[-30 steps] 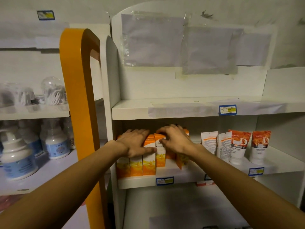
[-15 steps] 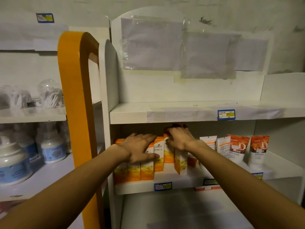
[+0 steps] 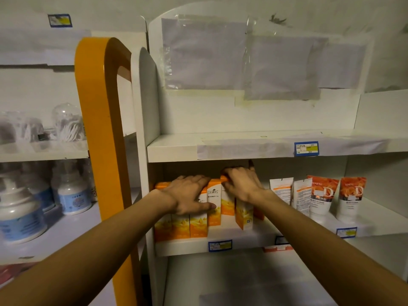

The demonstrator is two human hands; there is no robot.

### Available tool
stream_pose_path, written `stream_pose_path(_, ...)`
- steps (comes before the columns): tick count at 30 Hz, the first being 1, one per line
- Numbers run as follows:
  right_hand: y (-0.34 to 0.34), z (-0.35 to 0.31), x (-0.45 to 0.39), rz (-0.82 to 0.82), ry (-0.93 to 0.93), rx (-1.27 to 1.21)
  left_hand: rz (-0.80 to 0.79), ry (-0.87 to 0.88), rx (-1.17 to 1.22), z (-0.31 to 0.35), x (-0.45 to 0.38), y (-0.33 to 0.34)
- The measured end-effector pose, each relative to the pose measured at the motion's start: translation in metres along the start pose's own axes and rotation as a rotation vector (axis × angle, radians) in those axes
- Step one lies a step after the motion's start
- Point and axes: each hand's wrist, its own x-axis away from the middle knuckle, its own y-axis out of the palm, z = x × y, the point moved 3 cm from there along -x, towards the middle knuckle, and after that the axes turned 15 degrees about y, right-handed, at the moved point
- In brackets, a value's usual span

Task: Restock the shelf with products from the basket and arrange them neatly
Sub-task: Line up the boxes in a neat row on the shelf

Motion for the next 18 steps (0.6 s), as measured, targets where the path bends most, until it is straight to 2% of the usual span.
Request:
stream_pose_path(9, -0.0081, 0.0073, 0.0054, 0.151, 0.068, -0.079, 0.009, -0.010, -0.014, 0.0004, -0.0009, 0.0015)
stream_pose_path(18, -0.0087, 0.0057, 0.0079, 0.198, 0.088, -0.023, 0.014, -0.012, -0.012, 0.0033, 0.0001, 0.0005)
